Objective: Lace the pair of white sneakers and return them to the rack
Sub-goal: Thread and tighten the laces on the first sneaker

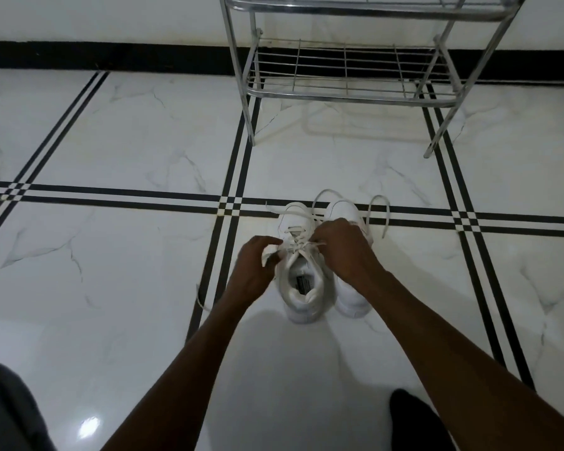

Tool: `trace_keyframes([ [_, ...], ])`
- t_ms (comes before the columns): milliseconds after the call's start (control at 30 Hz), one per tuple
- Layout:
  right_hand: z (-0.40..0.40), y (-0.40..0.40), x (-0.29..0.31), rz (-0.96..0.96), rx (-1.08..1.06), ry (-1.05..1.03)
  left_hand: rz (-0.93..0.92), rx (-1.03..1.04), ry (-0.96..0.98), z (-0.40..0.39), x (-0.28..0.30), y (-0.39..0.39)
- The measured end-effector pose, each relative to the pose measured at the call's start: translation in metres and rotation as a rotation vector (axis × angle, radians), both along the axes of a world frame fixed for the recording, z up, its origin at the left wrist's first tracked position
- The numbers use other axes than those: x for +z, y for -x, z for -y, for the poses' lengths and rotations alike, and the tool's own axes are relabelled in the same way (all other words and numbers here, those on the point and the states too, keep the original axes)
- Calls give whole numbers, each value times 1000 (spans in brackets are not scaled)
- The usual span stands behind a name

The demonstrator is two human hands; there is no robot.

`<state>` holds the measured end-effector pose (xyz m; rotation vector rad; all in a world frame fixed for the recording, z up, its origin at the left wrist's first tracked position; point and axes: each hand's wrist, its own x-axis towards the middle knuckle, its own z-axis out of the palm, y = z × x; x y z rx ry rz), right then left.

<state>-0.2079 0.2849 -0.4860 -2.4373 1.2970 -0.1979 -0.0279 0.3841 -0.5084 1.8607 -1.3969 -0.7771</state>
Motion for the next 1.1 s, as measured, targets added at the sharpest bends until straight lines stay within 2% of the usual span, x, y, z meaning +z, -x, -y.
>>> trace_keyframes([
  [233, 6, -9, 7, -95, -34, -130, 19, 38, -151, 11, -7, 7],
  [300, 5, -14, 8, -202, -34, -83, 155, 6, -179, 12, -5, 9],
  [367, 1, -13, 4, -305, -17, 27, 375, -25, -149, 12, -2, 9],
  [433, -6, -9, 0, -360, 18, 96, 519, -44, -93, 12, 1, 5],
  [600, -17, -5, 2, -405, 55, 146, 568, -117, -87, 5, 0, -1],
  [700, -17, -9, 5, -359, 79, 103, 473, -85, -90, 0, 0, 3],
  [867, -15, -6, 5, -92, 50, -90, 150, 71, -110, -3, 3, 3],
  [933, -17, -5, 2, -76, 14, -80, 58, 108, -127, -4, 6, 7],
  [1100, -26, -5, -3, -94, 9, -37, -32, 166, -124, -9, 4, 7],
])
